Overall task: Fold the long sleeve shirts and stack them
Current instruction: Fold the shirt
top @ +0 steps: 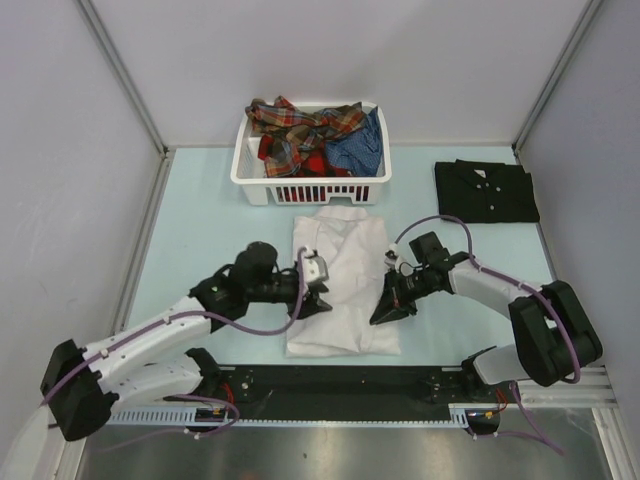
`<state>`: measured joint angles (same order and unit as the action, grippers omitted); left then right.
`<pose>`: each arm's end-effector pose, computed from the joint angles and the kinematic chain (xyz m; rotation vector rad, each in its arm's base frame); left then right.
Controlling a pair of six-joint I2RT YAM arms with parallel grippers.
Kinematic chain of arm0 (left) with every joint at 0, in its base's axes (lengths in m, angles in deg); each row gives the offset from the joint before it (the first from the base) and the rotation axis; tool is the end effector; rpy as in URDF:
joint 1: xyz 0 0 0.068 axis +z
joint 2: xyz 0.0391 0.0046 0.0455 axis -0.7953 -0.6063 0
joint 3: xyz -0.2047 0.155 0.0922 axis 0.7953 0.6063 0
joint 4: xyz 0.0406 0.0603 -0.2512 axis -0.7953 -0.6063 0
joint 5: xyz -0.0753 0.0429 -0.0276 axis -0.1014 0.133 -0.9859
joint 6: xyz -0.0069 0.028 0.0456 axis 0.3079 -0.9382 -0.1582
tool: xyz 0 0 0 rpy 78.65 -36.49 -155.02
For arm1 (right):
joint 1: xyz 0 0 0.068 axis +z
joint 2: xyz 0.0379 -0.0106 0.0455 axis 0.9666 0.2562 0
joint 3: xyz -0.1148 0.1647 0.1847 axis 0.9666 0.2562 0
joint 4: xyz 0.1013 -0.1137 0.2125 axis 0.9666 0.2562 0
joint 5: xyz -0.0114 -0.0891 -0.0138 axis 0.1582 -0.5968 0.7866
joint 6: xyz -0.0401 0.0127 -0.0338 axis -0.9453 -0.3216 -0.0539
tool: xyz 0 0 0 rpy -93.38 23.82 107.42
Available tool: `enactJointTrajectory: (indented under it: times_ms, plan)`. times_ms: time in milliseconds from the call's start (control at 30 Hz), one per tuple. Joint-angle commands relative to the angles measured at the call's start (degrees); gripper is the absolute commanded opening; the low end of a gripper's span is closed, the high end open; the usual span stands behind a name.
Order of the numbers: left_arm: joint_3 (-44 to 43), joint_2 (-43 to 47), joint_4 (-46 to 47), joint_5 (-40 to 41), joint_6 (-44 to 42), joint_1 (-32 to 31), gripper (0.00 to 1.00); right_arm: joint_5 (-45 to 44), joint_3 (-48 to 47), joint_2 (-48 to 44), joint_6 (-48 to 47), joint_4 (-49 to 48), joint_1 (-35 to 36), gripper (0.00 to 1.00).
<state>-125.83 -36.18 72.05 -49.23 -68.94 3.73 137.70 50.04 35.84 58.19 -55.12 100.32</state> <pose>0.1299 -0.1765 0.2600 1.3646 1.6175 -0.9278 0.1973 0.1241 0.1643 0.1322 -2.6796 -1.4035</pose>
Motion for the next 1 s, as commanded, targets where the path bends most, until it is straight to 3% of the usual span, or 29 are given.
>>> enactJointTrajectory:
  times_ms: [0, 267, 533, 700, 867, 967]
  plan:
    - [-2.6, -0.8, -6.8, -3.7, 3.6, 6.6, 0.52, -1.6, 1.7, -3.0, -2.6, 2.1, -0.1, 0.00]
    - [-4.9, -11.5, -2.1, -7.7, 4.1, 7.0, 0.61, -1.0, 2.5, -4.0, -2.2, 0.5, 0.3, 0.00]
    - [-11.5, -25.2, -3.2, -1.9, 0.8, 7.0, 0.49, 0.1, 4.7, -8.7, -4.0, 2.3, 3.0, 0.00]
    - [-13.5, -29.4, -6.8, -4.2, -0.4, 7.1, 0.40, -2.3, 5.1, -10.4, -4.1, 4.8, 4.2, 0.00]
    - [-13.7, -30.0, -13.1, -6.1, -4.0, 6.9, 0.40, -2.8, 5.0, -10.9, -4.0, 7.4, 4.4, 0.00]
    - [-13.2, -30.6, -16.2, -5.8, -6.0, 7.0, 0.45, -3.2, 4.7, -11.9, -4.5, 9.0, 4.5, 0.00]
